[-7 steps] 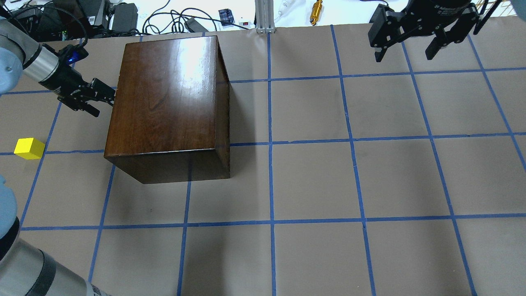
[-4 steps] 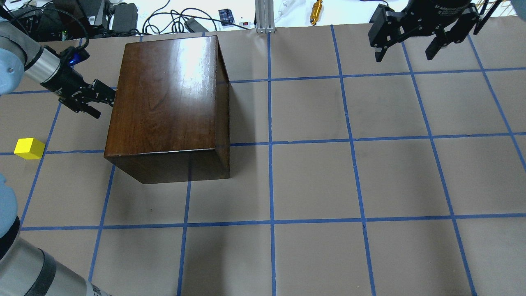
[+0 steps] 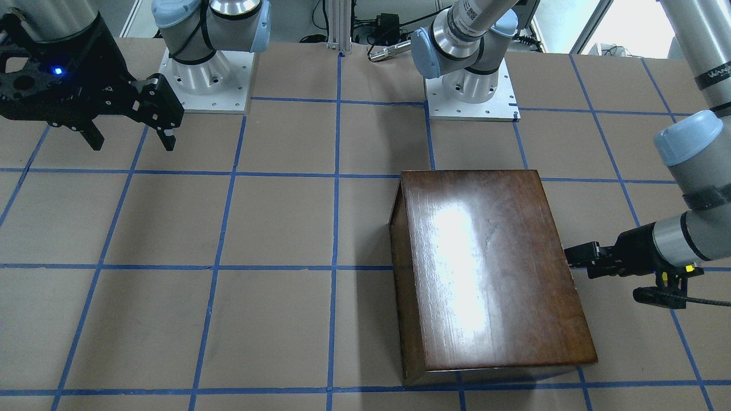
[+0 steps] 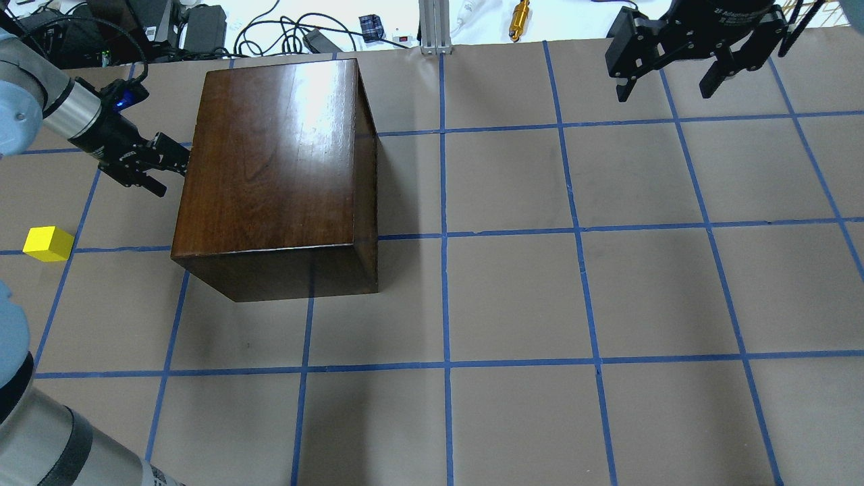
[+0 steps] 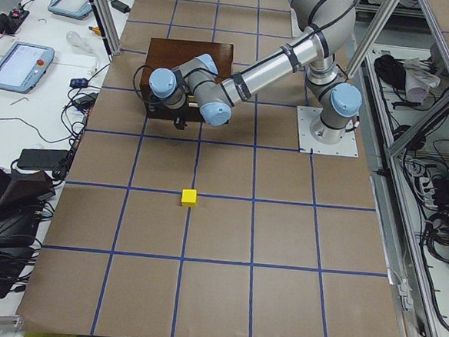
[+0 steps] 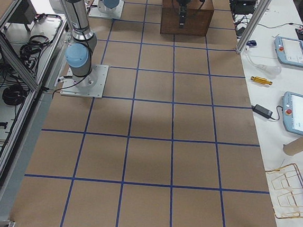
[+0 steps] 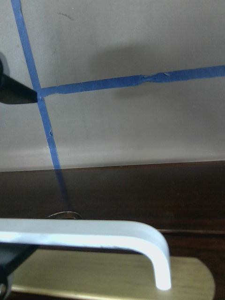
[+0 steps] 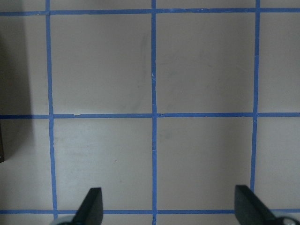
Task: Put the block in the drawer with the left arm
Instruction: 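Close the left gripper on the white drawer handle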
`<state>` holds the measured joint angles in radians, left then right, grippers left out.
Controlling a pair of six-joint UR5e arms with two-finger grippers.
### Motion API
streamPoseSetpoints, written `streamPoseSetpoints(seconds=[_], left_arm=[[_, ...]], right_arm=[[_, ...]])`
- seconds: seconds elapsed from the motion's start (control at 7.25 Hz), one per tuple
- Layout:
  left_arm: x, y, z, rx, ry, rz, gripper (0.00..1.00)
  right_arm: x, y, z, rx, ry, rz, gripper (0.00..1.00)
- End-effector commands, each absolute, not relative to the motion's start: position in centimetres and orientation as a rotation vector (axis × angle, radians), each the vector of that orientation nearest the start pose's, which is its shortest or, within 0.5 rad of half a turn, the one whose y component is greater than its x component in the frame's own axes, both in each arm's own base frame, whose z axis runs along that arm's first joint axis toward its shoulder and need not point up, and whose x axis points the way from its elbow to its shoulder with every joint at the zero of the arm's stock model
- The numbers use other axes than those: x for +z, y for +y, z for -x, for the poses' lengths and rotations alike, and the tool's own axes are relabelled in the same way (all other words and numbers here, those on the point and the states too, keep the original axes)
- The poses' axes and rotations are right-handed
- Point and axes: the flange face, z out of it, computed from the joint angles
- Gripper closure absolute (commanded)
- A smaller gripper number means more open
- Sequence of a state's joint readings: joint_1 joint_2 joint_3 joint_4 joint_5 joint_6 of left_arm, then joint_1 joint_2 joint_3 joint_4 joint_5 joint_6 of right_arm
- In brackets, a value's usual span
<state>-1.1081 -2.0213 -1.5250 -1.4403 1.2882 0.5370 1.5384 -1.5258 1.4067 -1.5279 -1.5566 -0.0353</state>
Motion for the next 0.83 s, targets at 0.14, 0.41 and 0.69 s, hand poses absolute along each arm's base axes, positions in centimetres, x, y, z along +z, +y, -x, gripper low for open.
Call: streamPoseSetpoints(seconds=[0.14,0.41,0.69], left_arm=[[27.2,-62.2,-13.3,0.189,3.51,-0.031,0.0],[27.5,-62.2,-13.7,0.179,3.504,-0.024,0.0],[27.4,-61.8,-14.9,0.177,3.506,0.009,0.0]], right_arm=[[54.1,-52.0,-11.8,-0.118,3.128,0.006,0.0],[54.1,-52.0,-11.7,-0.118,3.128,0.003,0.0],[54.1,-52.0,-11.7,-0.118,3.128,0.003,0.0]])
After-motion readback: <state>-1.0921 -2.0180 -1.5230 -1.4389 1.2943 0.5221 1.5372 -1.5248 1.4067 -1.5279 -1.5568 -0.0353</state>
